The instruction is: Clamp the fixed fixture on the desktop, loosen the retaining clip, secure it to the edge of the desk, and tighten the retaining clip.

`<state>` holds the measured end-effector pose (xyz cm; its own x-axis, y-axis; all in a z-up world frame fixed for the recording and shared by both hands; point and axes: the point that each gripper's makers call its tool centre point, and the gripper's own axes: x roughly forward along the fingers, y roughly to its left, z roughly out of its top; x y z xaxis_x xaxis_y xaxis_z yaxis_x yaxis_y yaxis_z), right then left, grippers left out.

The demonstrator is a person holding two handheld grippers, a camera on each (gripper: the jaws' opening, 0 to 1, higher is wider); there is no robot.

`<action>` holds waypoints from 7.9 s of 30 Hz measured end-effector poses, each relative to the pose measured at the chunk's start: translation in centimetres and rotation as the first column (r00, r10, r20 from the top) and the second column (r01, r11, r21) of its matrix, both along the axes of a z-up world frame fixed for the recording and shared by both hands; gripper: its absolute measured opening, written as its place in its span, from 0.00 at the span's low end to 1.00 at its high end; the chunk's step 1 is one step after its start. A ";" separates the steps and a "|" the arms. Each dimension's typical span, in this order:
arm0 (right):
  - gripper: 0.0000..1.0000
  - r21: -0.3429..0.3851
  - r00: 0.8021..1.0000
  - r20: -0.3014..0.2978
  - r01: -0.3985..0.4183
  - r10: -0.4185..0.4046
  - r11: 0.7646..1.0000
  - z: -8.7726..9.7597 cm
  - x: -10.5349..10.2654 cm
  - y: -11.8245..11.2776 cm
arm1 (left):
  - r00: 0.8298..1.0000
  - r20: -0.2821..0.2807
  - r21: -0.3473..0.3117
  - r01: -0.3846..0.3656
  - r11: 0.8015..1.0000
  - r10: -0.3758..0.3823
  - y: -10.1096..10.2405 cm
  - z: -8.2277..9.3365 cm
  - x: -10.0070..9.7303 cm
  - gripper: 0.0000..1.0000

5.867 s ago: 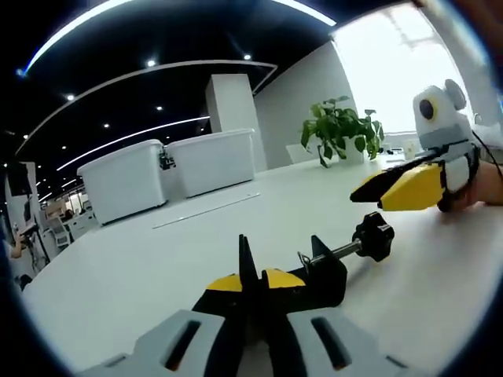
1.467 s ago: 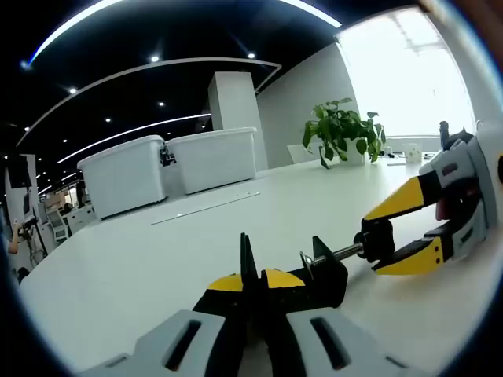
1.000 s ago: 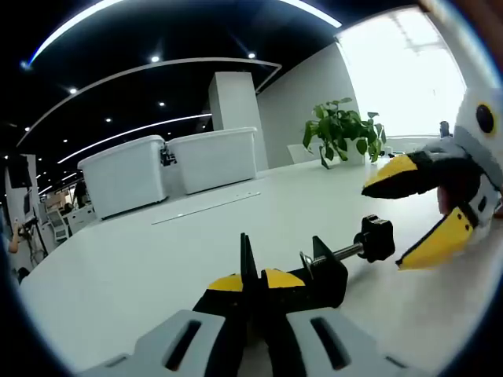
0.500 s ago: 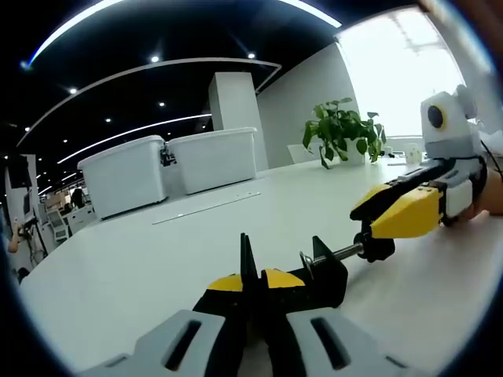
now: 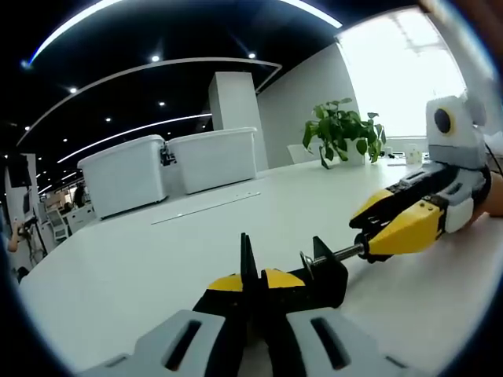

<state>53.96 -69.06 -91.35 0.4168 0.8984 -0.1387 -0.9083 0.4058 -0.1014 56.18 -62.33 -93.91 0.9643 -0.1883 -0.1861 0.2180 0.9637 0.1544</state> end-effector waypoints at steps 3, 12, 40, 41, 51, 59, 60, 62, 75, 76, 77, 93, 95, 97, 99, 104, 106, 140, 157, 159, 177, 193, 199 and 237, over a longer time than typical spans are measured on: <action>0.19 -0.054 0.991 0.131 -0.002 0.009 0.999 0.1 -0.2 0.1 | 1.000 0.000 0.000 -0.001 1.000 0.001 0.0 0.0 0.0 0.07; 0.19 -0.137 0.956 0.290 0.009 0.031 0.991 0.0 -1.3 0.2 | 1.000 0.001 0.001 -0.001 1.000 0.001 0.0 0.0 -0.1 0.07; 0.20 -0.322 0.772 0.621 0.092 0.137 0.942 -0.3 -1.3 0.5 | 1.000 0.002 0.002 -0.003 1.000 0.003 -0.1 0.0 -0.1 0.07; 0.20 -0.325 0.766 0.627 0.095 0.140 0.941 -0.3 -1.3 0.5 | 1.000 0.002 0.002 -0.004 1.000 0.004 -0.1 0.0 -0.1 0.07; 0.19 -0.388 0.664 0.720 0.146 0.201 0.910 -0.5 -1.5 0.7 | 1.000 0.001 0.001 -0.003 1.000 0.003 -0.1 0.0 -0.1 0.07; 0.20 -0.366 0.684 0.707 0.137 0.180 0.920 -0.5 -1.6 0.7 | 1.000 0.002 0.003 -0.005 1.000 0.005 -0.1 0.0 -0.1 0.07; 0.20 -0.346 0.708 0.688 0.127 0.159 0.930 -0.3 -1.5 0.6 | 1.000 0.002 0.003 -0.005 1.000 0.005 -0.1 0.0 -0.1 0.07; 0.27 -0.318 0.771 0.625 0.114 0.118 0.941 -0.2 -1.3 0.4 | 1.000 0.002 0.004 -0.005 1.000 0.005 -0.1 -0.1 -0.1 0.07; 0.29 0.154 0.992 -0.125 0.016 0.003 0.988 2.2 0.7 -0.7 | 1.000 0.005 0.007 -0.002 1.000 0.002 -0.1 0.0 -0.2 0.07; 0.29 0.161 0.988 -0.157 0.027 -0.001 0.987 2.0 1.0 -0.8 | 1.000 0.005 0.006 -0.002 1.000 0.002 -0.1 0.0 -0.2 0.07; 0.27 0.170 0.984 -0.176 0.034 -0.004 0.985 1.9 1.2 -0.9 | 1.000 0.005 0.006 -0.002 1.000 0.001 -0.1 0.0 -0.2 0.07; 0.23 0.079 0.984 -0.179 0.019 -0.005 0.997 -0.5 0.4 0.0 | 1.000 0.005 0.006 0.000 1.000 0.000 0.0 0.0 -0.1 0.07; 0.23 0.075 0.984 -0.175 0.020 -0.006 0.997 -0.5 0.5 0.0 | 1.000 0.005 0.006 -0.001 1.000 0.001 0.0 0.0 -0.1 0.07; 0.22 0.065 0.987 -0.161 0.020 -0.009 0.998 -0.5 0.5 0.0 | 1.000 0.006 0.007 -0.001 1.000 0.001 0.0 0.0 -0.1 0.07; 0.22 0.046 0.993 -0.115 0.016 -0.010 0.999 -0.5 0.3 0.0 | 1.000 0.008 0.010 -0.002 1.000 0.002 0.0 0.0 0.0 0.07; 0.22 0.015 0.999 -0.038 0.019 -0.018 1.000 -0.4 0.2 0.1 | 1.000 0.009 0.012 -0.004 1.000 0.004 0.0 0.0 -0.1 0.07; 0.22 -0.012 1.000 0.020 0.022 -0.022 1.000 -0.2 0.2 0.1 | 1.000 0.008 0.012 -0.004 1.000 0.004 0.0 0.0 -0.1 0.07; 0.22 -0.246 0.855 0.516 0.096 0.047 0.964 -0.4 -0.6 0.4 | 1.000 0.011 0.016 -0.006 1.000 0.005 -0.1 0.0 -0.2 0.07; 0.20 -0.351 0.681 0.720 0.196 0.131 0.916 -0.3 -0.9 0.8 | 1.000 0.009 0.015 -0.007 1.000 0.007 -0.1 0.0 -0.1 0.07; 0.20 -0.335 0.703 0.701 0.181 0.116 0.925 -0.2 -0.9 0.7 | 1.000 0.009 0.015 -0.007 1.000 0.007 -0.1 0.0 -0.1 0.07; 0.26 0.201 0.982 -0.183 0.075 -0.038 0.977 2.6 1.4 -1.3 | 1.000 0.011 0.017 -0.004 1.000 0.004 0.0 0.0 0.0 0.07; 0.14 0.153 0.955 -0.296 0.032 0.015 0.988 0.5 1.9 0.6 | 1.000 0.011 0.016 -0.004 1.000 0.004 -0.2 0.1 -0.2 0.07; 0.14 0.156 0.957 -0.279 -0.041 0.084 0.987 0.6 0.8 0.9 | 1.000 0.010 0.015 0.000 1.000 0.000 -0.2 0.0 -0.1 0.07; 0.11 -0.166 0.796 0.562 -0.157 0.225 0.973 1.3 -2.3 2.3 | 1.000 0.008 0.003 0.006 1.000 -0.006 -0.2 0.1 0.1 0.07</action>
